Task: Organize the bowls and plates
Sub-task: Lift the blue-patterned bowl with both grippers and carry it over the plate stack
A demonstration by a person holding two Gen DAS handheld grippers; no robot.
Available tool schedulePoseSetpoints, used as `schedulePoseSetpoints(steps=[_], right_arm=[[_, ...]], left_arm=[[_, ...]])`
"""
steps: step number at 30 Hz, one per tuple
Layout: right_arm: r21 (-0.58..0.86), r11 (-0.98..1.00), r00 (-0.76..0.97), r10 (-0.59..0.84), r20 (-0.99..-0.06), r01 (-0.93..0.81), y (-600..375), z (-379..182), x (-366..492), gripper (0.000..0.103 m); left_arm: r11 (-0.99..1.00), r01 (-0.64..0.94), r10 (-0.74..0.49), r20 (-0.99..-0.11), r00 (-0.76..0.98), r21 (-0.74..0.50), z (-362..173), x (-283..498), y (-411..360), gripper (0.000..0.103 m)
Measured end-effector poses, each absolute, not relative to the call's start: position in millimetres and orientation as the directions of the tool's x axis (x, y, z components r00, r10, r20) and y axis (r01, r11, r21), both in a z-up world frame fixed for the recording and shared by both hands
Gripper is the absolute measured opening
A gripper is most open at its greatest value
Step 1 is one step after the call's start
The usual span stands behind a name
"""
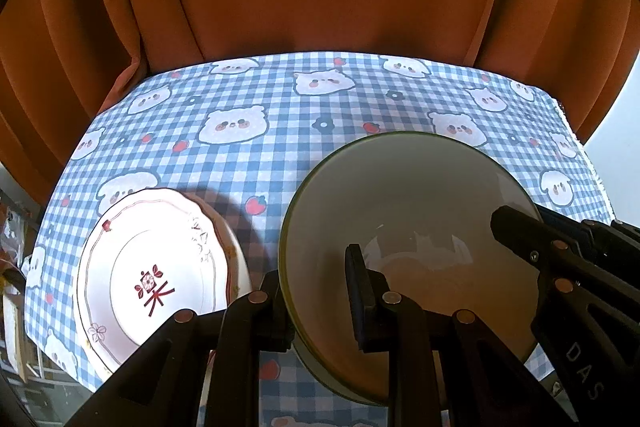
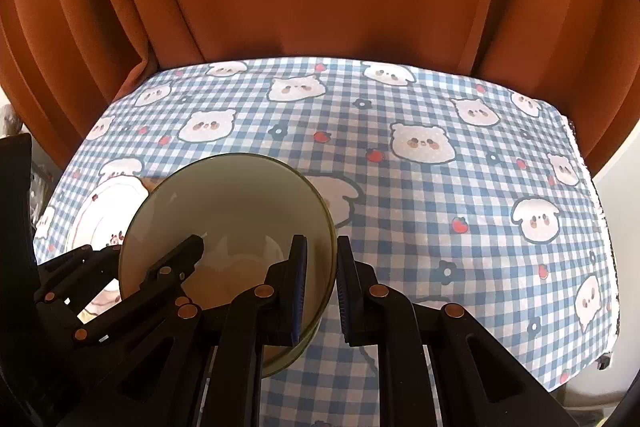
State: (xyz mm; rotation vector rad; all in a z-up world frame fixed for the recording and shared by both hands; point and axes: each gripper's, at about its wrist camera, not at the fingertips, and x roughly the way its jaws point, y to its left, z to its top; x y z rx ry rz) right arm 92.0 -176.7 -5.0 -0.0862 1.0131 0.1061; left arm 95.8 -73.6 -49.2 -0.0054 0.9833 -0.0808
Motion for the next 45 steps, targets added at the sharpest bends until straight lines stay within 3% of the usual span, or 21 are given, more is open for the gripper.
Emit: schedulePoseSetpoints(steps=[24,31,41,45], right_arm=[[-0.003,0.990,0.489,0.067,-0.869,-0.141,-181.6,-26.5,84.6,0.017],[0.042,0.991,0.481,0.100,-0.871,-0.129,-185.6,-30.7,85.7,0.017],[0.114,0.987,0.450,0.152,-0.880,-0.110,-191.8,-35.4,87.7,0.017],[0.133,0.986,0.434,0.165,-0.886,-0.104,-192.6,-37.6,89.4,0.017]], left_arm=[[0.999,0.014,-0.035,-0.824,0.566,-0.033,-60.4,76.7,-80.9,0.019],[0.998,0.021,-0.059,-0.825,0.562,-0.057,-59.2,77.4,-79.6,0.029],[0.994,0.031,-0.101,-0.838,0.537,-0.100,-56.2,78.7,-75.5,0.034],[0.997,0.042,-0.076,-0.846,0.528,-0.063,-54.5,78.6,-79.7,0.034]])
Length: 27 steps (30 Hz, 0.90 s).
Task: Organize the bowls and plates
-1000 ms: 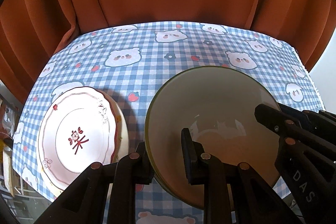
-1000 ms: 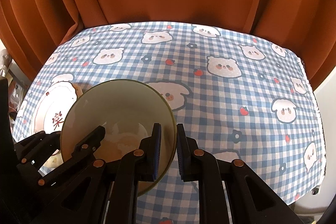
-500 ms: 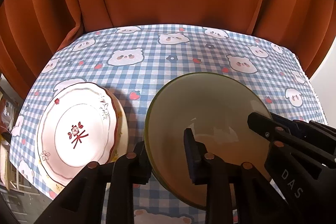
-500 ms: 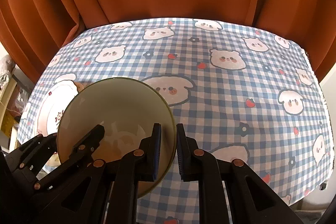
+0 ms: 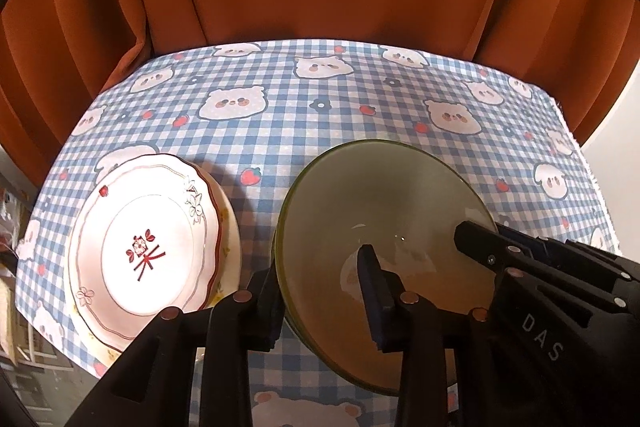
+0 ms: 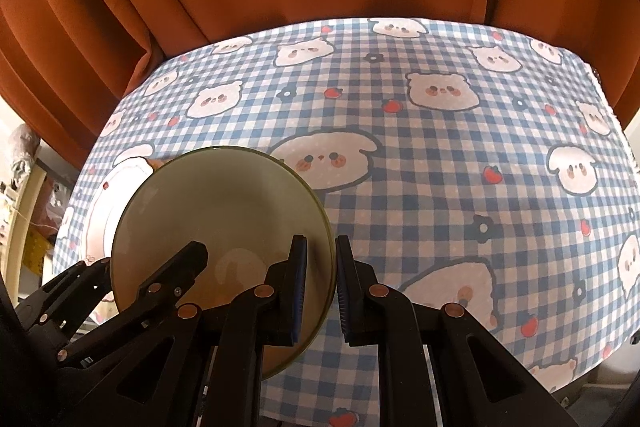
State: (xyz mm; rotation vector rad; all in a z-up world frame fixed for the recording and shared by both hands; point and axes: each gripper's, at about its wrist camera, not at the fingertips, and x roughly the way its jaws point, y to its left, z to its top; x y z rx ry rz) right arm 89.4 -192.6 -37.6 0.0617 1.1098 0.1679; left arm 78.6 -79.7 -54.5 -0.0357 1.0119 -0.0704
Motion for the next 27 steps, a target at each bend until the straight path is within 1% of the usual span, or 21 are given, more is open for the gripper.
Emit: schedulePoseSetpoints(steps=[8,12,15,20,23,27], right_arm=[[0.197,0.976,0.430,0.217,-0.877,-0.092,-200.7,-38.0,88.4,0.017],[0.235,0.968,0.425,0.250,-0.870,-0.087,-204.6,-39.7,87.2,0.017],[0.273,0.959,0.416,0.278,-0.866,-0.072,-207.6,-43.1,84.7,0.017],[0.294,0.954,0.424,0.290,-0.858,-0.058,-209.9,-42.9,81.9,0.017],[0.286,0.957,0.428,0.282,-0.859,-0.057,-209.8,-42.5,81.4,0.017],[0.268,0.962,0.428,0.266,-0.864,-0.056,-206.8,-42.2,81.5,0.017]], left_arm=[[0.996,0.062,0.023,-0.867,0.497,0.062,-53.3,81.8,-92.5,0.034],[0.981,0.087,0.111,-0.868,0.483,0.174,-54.2,83.5,-103.2,0.034],[0.972,0.094,0.146,-0.866,0.478,0.216,-55.0,85.4,-106.2,0.034],[0.964,0.099,0.176,-0.869,0.462,0.248,-62.6,87.9,-104.1,0.034],[0.967,0.093,0.173,-0.881,0.440,0.237,-68.5,87.1,-101.5,0.034],[0.978,0.078,0.139,-0.886,0.442,0.193,-69.1,87.5,-97.1,0.034]])
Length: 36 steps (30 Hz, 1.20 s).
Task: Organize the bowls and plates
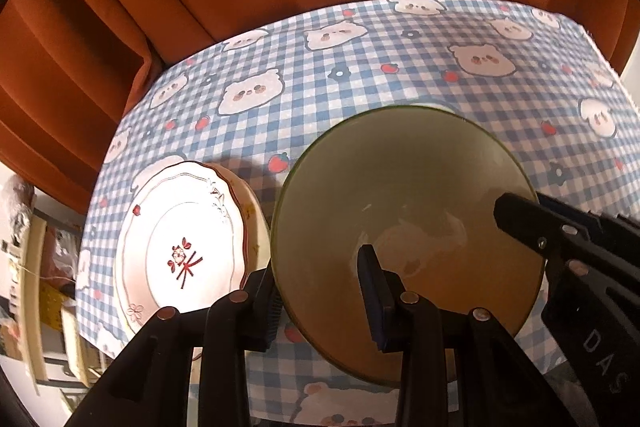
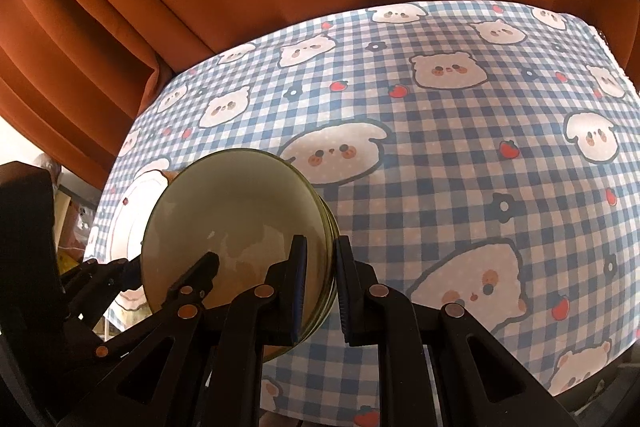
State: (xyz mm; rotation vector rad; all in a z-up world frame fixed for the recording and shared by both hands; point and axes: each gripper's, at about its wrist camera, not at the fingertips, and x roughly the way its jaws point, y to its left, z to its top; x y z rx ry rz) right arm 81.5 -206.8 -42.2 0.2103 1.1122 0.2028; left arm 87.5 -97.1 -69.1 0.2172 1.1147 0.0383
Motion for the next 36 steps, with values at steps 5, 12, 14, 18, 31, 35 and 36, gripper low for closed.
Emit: schedulePoseSetpoints(steps=[5,12,14,18,31,35,36], right_arm=[[0.235,0.971,0.416,0.232,-0.879,-0.045,-200.5,-42.4,84.5,0.017],[0.176,0.984,0.407,0.156,-0.900,0.012,-199.2,-44.6,88.8,0.043],[0.167,0.985,0.421,0.130,-0.898,0.051,-202.0,-43.4,88.5,0.066],[0.129,0.986,0.414,0.074,-0.907,0.106,-201.8,-43.4,90.9,0.066],[0.149,0.964,0.348,0.064,-0.935,0.222,-193.5,-71.5,102.9,0.066],[0.179,0.954,0.344,0.089,-0.935,0.241,-196.2,-79.4,103.8,0.061],[0.191,0.951,0.341,0.100,-0.935,0.243,-196.8,-81.1,104.3,0.057]], left_arm=[[0.990,0.085,0.064,-0.895,0.441,0.113,-68.9,89.0,-89.3,0.044],[0.988,0.149,-0.092,-0.898,0.430,-0.030,-71.0,98.3,-77.8,0.068],[0.984,0.166,-0.131,-0.897,0.422,-0.066,-73.2,102.3,-74.3,0.070],[0.963,0.205,-0.241,-0.897,0.370,-0.174,-82.4,112.9,-66.4,0.073],[0.914,0.257,-0.379,-0.889,0.256,-0.315,-107.6,130.5,-61.1,0.057],[0.911,0.270,-0.379,-0.890,0.253,-0.311,-107.9,130.2,-61.4,0.057],[0.911,0.267,-0.380,-0.891,0.249,-0.314,-108.1,130.9,-61.4,0.057]])
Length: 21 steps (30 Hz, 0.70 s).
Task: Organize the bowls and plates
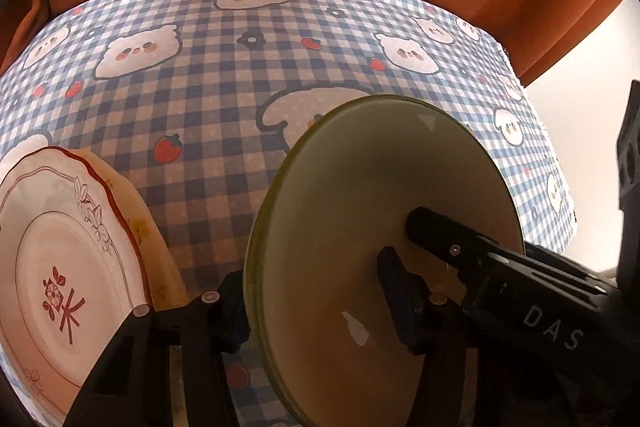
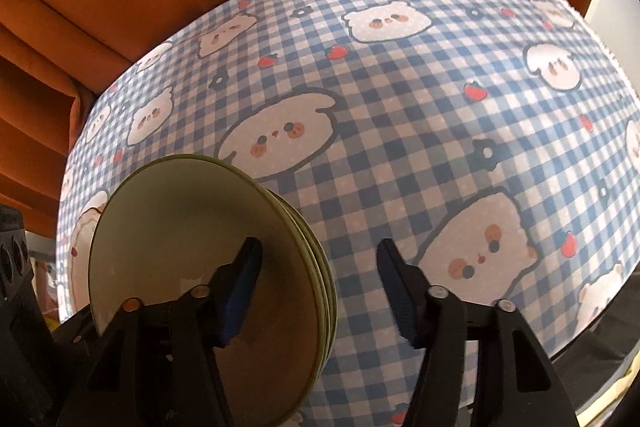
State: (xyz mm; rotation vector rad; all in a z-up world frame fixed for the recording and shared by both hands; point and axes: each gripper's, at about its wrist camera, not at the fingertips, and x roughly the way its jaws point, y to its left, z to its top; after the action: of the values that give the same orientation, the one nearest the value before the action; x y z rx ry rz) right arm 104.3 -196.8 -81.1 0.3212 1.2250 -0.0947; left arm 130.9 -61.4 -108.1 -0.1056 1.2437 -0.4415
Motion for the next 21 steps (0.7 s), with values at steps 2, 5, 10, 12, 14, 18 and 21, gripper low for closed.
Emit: schedulePoseSetpoints(steps=[2,5,10,12,14,18,21], right_arm=[[0.234,0.941,0.341,0.142,-0.929,0.246,-198.9,-84.6,105.3,0.054],[0.273,0.933,0.339,0.184,-0.923,0.236,-199.3,-87.3,106.8,0.049],[0.341,0.914,0.331,0.259,-0.907,0.221,-200.4,-91.1,109.1,0.039],[0.345,0.915,0.327,0.268,-0.906,0.209,-201.2,-91.4,109.7,0.039],[0.354,0.914,0.324,0.280,-0.904,0.199,-202.6,-91.6,110.2,0.039],[0.361,0.915,0.319,0.293,-0.901,0.180,-206.8,-91.7,109.1,0.040],[0.358,0.921,0.317,0.296,-0.901,0.157,-210.1,-89.0,104.6,0.040]], left_arm=[[0.912,0.265,-0.377,-0.893,0.245,-0.312,-108.4,131.7,-61.2,0.057],[0.917,0.257,-0.367,-0.896,0.250,-0.304,-107.3,130.9,-61.5,0.055],[0.929,0.247,-0.338,-0.905,0.258,-0.277,-105.6,129.0,-63.2,0.054],[0.936,0.234,-0.323,-0.908,0.268,-0.264,-104.3,126.9,-65.2,0.053],[0.942,0.223,-0.308,-0.909,0.280,-0.250,-102.4,124.2,-66.9,0.052],[0.952,0.195,-0.286,-0.912,0.294,-0.236,-100.9,116.8,-69.7,0.050],[0.955,0.173,-0.285,-0.910,0.300,-0.243,-99.9,109.7,-72.1,0.050]])
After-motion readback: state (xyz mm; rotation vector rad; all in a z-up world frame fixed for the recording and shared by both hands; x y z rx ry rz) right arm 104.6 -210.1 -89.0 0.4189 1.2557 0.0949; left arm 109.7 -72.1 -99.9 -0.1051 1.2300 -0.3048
